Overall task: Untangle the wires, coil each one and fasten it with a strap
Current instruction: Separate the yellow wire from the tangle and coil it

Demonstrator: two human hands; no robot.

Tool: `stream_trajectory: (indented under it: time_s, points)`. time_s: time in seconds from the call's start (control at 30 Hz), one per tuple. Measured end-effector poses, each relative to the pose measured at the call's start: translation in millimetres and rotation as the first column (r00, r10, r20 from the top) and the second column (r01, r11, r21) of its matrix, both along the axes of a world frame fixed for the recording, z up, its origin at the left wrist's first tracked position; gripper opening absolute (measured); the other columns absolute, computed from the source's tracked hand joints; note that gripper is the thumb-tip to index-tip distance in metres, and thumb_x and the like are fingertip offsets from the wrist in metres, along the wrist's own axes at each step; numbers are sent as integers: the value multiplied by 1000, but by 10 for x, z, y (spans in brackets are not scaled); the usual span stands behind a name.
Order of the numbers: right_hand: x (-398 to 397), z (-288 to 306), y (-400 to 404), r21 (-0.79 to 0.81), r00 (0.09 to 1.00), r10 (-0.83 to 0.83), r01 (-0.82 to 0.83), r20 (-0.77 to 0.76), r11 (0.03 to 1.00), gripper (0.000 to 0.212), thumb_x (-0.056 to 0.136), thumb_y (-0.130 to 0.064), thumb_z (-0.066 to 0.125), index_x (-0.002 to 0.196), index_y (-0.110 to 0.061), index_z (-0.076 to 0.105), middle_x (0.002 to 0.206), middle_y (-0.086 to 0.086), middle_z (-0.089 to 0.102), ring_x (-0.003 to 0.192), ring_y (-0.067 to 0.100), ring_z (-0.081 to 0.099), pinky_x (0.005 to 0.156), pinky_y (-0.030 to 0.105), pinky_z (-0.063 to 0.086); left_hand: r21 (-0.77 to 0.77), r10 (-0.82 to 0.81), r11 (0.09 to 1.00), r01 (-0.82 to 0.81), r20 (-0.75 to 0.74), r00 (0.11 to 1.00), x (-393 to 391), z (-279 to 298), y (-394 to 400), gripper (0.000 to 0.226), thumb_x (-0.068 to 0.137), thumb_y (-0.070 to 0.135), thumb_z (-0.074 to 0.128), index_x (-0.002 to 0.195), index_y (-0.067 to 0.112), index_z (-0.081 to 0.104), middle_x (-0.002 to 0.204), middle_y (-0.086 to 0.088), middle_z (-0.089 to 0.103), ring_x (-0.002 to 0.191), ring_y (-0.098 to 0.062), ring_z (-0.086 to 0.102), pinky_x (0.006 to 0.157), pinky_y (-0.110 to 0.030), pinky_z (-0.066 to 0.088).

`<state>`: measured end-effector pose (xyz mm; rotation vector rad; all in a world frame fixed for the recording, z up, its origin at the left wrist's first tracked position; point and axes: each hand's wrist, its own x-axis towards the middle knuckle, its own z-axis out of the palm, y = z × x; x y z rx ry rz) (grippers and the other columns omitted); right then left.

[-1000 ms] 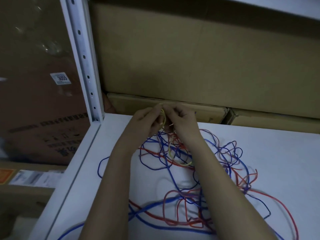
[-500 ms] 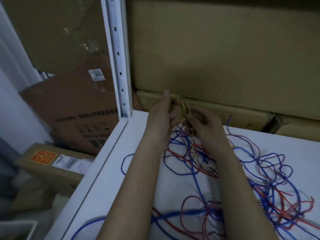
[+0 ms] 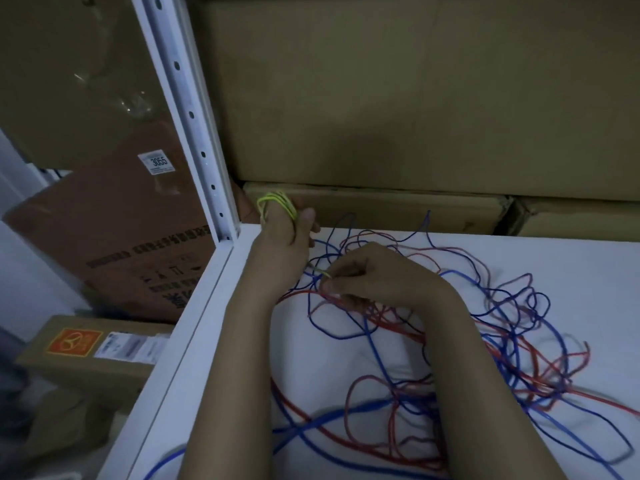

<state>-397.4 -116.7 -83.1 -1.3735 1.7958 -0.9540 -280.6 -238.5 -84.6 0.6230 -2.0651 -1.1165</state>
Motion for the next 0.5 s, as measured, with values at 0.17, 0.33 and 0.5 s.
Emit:
stream_trajectory:
  time_s: [0.17,0.33,0.5]
  points:
    - [-89,124,35,-220,963,-170,123,-209,968,18,94,-25,58,89,-20,74,82,-2,71,80,15,65,76,37,51,-34,-2,999,7,137,991,14,-26,-25,31,100,35,43,87,7,44,76,-10,62,61,-3,55,59,-16,43]
    - [-141,105,34,-432,885,-381,245,-266,868,12,87,-27,68,80,-17,71,71,-7,66,68,9,56,62,34,47,102,-209,977,190,227,951,-46,33,113,43,98,50,37,79,13,49,54,14,53,51,1,47,55,-13,36]
    - [-209,91,59,-469,779,-497,300,-382,831,17,84,-22,67,69,-16,59,63,-5,53,64,9,47,58,35,40,101,-333,943,318,213,919,-86,79,210,43,97,44,47,56,35,56,46,19,44,45,2,40,46,-9,30]
